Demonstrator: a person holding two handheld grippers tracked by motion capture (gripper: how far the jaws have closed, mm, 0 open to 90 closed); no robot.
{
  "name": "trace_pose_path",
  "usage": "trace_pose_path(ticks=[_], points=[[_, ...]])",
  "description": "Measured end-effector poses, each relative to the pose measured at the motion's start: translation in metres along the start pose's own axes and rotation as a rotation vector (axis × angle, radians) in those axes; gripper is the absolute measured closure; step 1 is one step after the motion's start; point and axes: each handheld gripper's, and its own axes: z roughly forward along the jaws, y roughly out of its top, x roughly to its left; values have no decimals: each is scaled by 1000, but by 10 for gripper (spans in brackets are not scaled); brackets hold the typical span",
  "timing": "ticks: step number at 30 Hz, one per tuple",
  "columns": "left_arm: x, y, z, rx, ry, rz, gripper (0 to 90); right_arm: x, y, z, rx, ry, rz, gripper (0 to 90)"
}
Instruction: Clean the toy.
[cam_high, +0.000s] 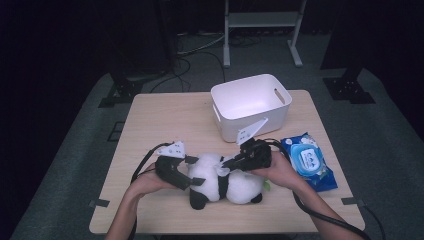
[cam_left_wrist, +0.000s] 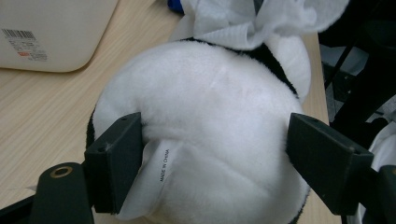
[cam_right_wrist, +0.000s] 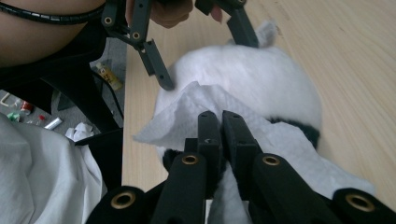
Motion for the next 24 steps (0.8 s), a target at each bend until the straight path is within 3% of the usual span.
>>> trace_pose_path(ticks=[5,9,14,24], points=[[0,-1,0,-1,2,3,191,1,15,19,12,16,-23,858],[1,-2,0,3,3,1,191,0,16,25,30,19,-24,858],[1,-3,0,2,4,-8,191,0,10,16,22,7,-31,858],[1,-4,-1,8,7,-15,183,0,-22,-9,17,-29,18,855]])
